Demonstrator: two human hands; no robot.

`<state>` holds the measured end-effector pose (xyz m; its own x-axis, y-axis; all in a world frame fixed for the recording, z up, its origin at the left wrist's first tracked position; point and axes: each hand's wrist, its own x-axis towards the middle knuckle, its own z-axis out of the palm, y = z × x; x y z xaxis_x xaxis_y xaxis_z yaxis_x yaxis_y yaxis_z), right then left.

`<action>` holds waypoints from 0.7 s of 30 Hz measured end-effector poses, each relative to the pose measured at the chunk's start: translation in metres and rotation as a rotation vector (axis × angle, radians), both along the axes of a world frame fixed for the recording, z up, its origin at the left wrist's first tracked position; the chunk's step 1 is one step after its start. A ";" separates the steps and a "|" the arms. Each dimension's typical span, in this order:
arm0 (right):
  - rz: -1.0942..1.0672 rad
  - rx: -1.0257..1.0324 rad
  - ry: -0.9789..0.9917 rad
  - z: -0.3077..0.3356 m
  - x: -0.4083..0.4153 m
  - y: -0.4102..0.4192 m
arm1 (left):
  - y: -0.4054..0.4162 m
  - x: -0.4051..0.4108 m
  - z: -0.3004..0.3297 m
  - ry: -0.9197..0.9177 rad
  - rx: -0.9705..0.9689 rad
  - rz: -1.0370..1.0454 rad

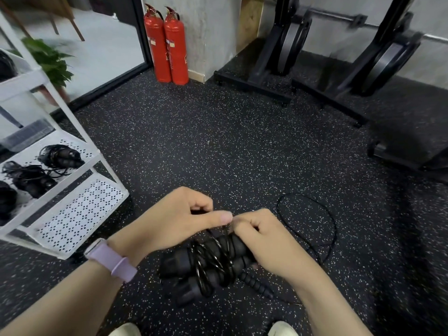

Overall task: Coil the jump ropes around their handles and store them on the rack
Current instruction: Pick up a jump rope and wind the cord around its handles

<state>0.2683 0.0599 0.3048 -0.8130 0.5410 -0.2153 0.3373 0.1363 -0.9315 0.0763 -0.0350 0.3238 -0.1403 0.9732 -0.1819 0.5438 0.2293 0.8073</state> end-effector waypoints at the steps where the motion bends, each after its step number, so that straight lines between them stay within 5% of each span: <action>1: -0.012 -0.106 0.055 0.001 0.000 0.000 | 0.002 0.003 0.001 -0.106 -0.021 -0.014; 5: -0.115 -0.397 0.187 0.001 -0.001 0.003 | 0.007 0.012 -0.001 -0.518 -0.084 0.091; 7: -0.157 -0.472 0.254 0.000 -0.001 0.005 | 0.003 0.017 -0.008 -0.521 -0.094 0.252; 10: -0.247 -0.575 0.358 -0.003 -0.003 0.008 | 0.002 0.014 -0.024 -0.082 -0.030 0.345; 16: -0.573 -0.861 0.513 0.005 -0.007 0.019 | 0.005 0.001 -0.025 0.355 -0.059 0.260; 21: -0.811 -0.690 0.424 -0.004 0.003 0.035 | -0.001 -0.007 -0.026 0.622 0.033 0.171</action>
<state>0.2709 0.0950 0.3011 -0.3569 0.8123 -0.4613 -0.2665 -0.5619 -0.7831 0.0691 -0.0357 0.2981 -0.3633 0.9316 0.0135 0.8705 0.3343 0.3611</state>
